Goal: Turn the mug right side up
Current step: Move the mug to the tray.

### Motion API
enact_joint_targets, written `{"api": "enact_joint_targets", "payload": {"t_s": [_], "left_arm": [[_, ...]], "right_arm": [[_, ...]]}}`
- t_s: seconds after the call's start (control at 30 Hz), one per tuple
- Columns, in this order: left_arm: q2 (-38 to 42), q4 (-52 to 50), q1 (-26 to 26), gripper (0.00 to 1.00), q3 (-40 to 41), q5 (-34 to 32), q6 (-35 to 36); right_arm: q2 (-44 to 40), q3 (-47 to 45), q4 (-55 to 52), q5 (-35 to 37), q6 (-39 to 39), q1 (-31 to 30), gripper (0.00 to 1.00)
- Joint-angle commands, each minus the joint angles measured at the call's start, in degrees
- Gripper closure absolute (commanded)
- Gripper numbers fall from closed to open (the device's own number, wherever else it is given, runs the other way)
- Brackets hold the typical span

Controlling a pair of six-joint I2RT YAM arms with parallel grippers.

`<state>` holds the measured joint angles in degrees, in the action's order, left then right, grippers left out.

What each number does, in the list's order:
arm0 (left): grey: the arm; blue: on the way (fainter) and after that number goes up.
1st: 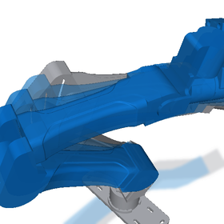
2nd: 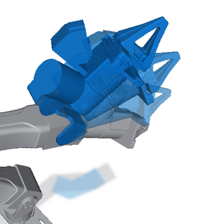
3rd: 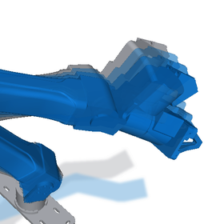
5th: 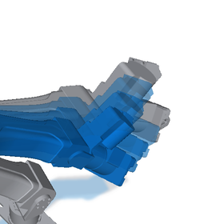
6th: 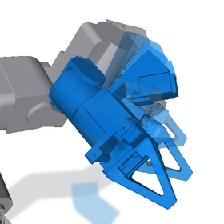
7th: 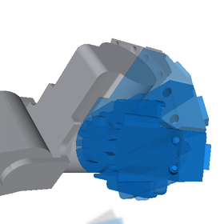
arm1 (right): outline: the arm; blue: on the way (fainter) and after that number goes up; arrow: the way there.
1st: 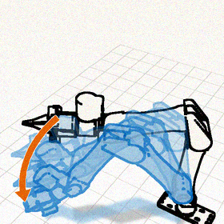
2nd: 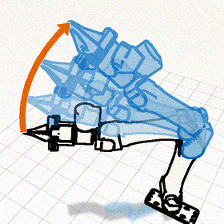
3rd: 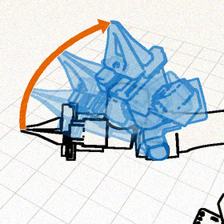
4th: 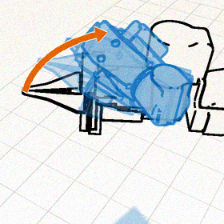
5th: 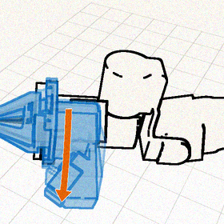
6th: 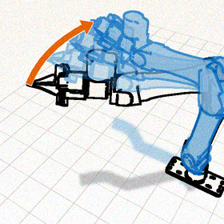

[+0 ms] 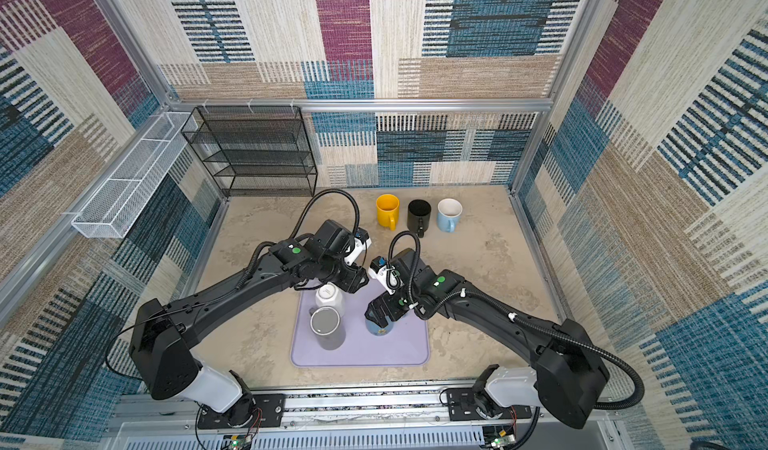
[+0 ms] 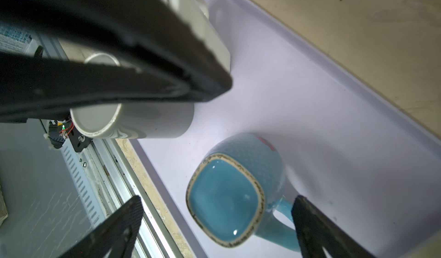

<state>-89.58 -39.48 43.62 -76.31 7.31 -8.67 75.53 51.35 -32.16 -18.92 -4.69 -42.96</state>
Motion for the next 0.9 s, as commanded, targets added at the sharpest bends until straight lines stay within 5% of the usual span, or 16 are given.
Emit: {"api": "enact_joint_targets", "payload": {"t_s": [0.0,0.27,0.6,0.87], "left_arm": [[0.4,0.2,0.0,0.44,0.0,-1.1,1.2],[0.9,0.0,-0.1,0.44,0.5,-1.9,1.1],[1.0,-1.0,-0.5,0.44,0.3,-4.6,0.3],[2.4,-1.5,-0.5,0.44,1.2,-5.5,0.2]], "right_arm": [[1.6,0.7,0.8,1.9,1.3,-0.9,0.01],[5.7,1.6,-0.9,6.5,0.1,-1.2,0.07],[6.4,1.7,0.7,10.2,-3.3,-1.1,0.43],[12.6,7.6,3.1,11.5,-5.3,-0.8,0.46]]}}
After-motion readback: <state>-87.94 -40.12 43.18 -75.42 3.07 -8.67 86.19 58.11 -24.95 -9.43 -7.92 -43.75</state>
